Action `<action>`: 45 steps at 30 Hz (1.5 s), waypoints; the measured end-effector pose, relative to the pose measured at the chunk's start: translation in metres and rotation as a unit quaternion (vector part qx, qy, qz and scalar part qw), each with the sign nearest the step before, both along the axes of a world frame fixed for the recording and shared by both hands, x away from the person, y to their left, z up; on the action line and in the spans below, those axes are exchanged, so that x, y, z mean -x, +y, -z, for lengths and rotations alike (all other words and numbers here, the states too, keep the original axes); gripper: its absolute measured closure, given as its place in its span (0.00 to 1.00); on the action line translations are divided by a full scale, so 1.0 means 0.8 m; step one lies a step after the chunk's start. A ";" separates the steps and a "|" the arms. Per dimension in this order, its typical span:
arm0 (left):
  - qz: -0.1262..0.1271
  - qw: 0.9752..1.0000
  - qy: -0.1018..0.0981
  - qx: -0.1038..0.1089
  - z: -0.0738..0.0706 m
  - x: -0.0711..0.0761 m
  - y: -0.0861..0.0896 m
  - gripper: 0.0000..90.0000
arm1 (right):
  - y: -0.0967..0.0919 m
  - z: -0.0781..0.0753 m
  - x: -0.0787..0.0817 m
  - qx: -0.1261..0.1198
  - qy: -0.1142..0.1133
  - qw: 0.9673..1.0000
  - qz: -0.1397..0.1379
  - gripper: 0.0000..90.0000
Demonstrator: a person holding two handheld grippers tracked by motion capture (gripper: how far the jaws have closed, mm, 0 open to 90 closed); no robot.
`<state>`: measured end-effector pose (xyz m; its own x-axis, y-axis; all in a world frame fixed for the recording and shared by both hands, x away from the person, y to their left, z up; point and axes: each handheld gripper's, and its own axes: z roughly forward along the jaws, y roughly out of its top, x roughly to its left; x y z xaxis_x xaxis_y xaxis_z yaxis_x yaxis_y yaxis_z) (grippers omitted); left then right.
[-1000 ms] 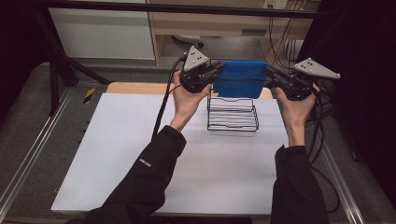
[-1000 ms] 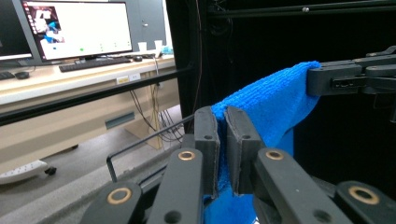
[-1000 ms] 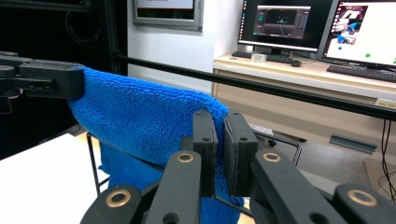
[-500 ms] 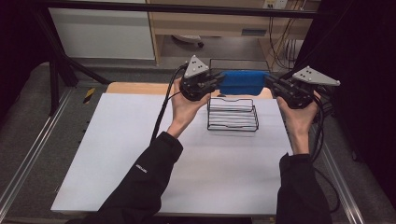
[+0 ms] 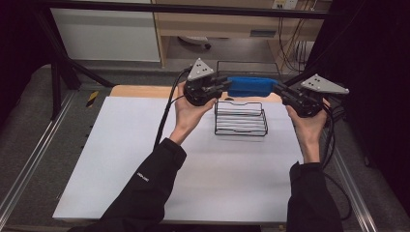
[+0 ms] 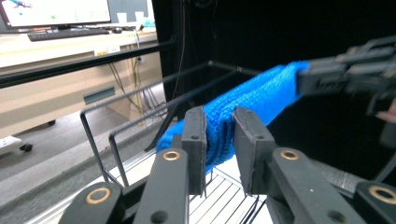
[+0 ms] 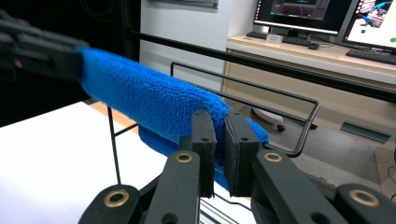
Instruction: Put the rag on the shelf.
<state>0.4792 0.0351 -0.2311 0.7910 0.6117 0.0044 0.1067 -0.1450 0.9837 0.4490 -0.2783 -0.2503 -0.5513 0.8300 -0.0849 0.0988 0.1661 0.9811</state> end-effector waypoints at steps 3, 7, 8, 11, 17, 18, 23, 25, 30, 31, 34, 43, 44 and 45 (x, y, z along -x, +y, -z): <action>-0.002 1.000 0.000 0.011 -0.015 0.002 0.004 0.82 | -0.002 0.004 0.000 -0.005 0.001 1.000 -0.003 0.93; -0.006 1.000 0.023 0.000 -0.026 -0.002 -0.001 0.85 | -0.001 0.008 0.000 0.000 -0.002 1.000 -0.009 0.93; -0.005 1.000 0.029 -0.004 -0.025 -0.003 -0.004 0.88 | -0.001 0.008 0.000 0.000 -0.002 1.000 -0.008 0.93; 0.002 0.998 0.055 -0.031 -0.016 -0.008 -0.012 0.94 | -0.001 0.010 0.000 0.002 -0.002 1.000 -0.010 0.92; 0.015 0.996 0.066 -0.054 -0.001 -0.011 -0.018 1.00 | -0.003 0.012 0.000 0.009 0.002 1.000 -0.016 0.89; 0.016 0.996 0.066 -0.057 0.001 -0.011 -0.018 1.00 | -0.003 0.013 0.000 0.009 0.003 1.000 -0.017 0.89; 0.014 0.995 0.067 -0.071 0.009 -0.011 -0.020 1.00 | -0.001 0.013 0.000 0.011 0.011 1.000 -0.020 0.82; 0.013 0.995 0.066 -0.075 0.013 -0.011 -0.020 1.00 | -0.001 0.013 0.001 0.013 0.016 1.000 -0.022 0.78; 0.010 0.994 0.062 -0.087 0.020 -0.012 -0.025 1.00 | 0.001 0.009 0.006 -0.004 0.017 1.000 -0.024 0.57; 0.010 0.994 0.062 -0.088 0.021 -0.012 -0.026 1.00 | 0.001 0.008 0.008 -0.012 0.014 1.000 -0.024 0.54; 0.007 0.994 0.062 -0.094 0.026 -0.013 -0.028 1.00 | 0.001 0.004 0.010 -0.016 0.015 0.999 -0.026 0.53; 0.005 0.993 0.068 -0.101 0.044 -0.017 -0.027 1.00 | 0.003 0.029 -0.001 -0.018 0.076 0.997 -0.031 0.97; 0.005 0.993 0.068 -0.100 0.045 -0.017 -0.027 1.00 | 0.001 0.033 -0.003 -0.018 0.079 0.996 -0.025 1.00; 0.005 0.993 0.069 -0.098 0.047 -0.018 -0.026 1.00 | 0.000 0.036 -0.004 -0.018 0.082 0.996 -0.019 1.00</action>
<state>0.4939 0.0140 -0.2687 0.7984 0.6020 0.0139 0.2353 -0.3332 0.9130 0.4524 -0.2781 -0.2793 -0.5860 0.8094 0.0380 0.2518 0.1374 0.9580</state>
